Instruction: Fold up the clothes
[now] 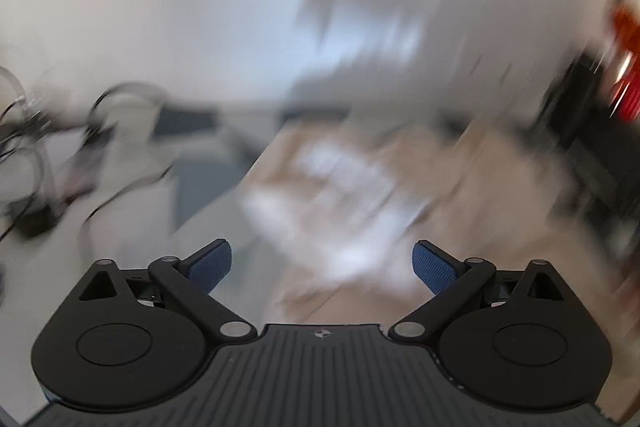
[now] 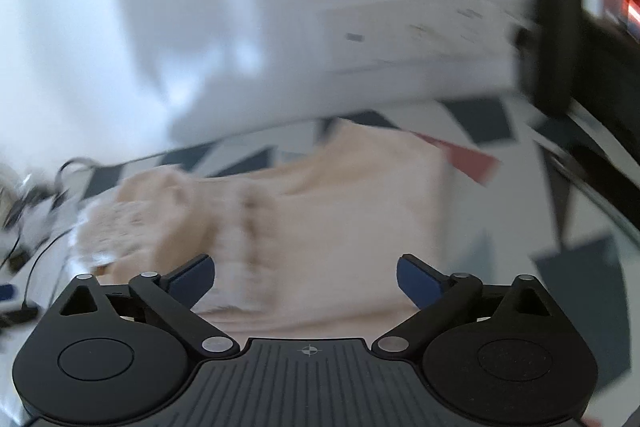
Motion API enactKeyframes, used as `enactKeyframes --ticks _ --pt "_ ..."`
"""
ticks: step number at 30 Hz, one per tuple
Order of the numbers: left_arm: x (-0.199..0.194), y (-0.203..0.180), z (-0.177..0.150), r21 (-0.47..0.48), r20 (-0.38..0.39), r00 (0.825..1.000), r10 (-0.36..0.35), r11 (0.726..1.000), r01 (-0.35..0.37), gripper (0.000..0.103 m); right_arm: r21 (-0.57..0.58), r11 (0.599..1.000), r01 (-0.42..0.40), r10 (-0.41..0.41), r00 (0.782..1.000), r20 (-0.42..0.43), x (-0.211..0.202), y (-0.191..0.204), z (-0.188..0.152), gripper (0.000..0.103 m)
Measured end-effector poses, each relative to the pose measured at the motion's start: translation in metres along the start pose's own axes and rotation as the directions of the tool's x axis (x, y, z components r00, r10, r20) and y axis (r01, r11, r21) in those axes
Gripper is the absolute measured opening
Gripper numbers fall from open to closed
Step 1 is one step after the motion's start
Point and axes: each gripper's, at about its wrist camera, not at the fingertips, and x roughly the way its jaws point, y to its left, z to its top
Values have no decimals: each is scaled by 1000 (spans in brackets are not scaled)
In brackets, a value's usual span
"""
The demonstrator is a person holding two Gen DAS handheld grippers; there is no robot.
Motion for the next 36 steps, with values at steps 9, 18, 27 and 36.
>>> enactKeyframes --ticks 9,18,27,36 --pt "38 16 -24 -29 -10 995 100 995 -100 88 -299 951 -81 80 997 -15 31 87 4 87" --pt "54 40 -23 -90 -49 994 95 991 -99 96 -567 823 26 -11 1000 29 55 145 -2 80" --pt "60 44 -24 -133 -47 993 106 985 -111 103 -782 623 29 31 998 62 62 178 -12 73" --pt "59 46 -25 -136 -46 993 106 985 -111 103 -573 819 -12 54 997 56 61 148 26 12"
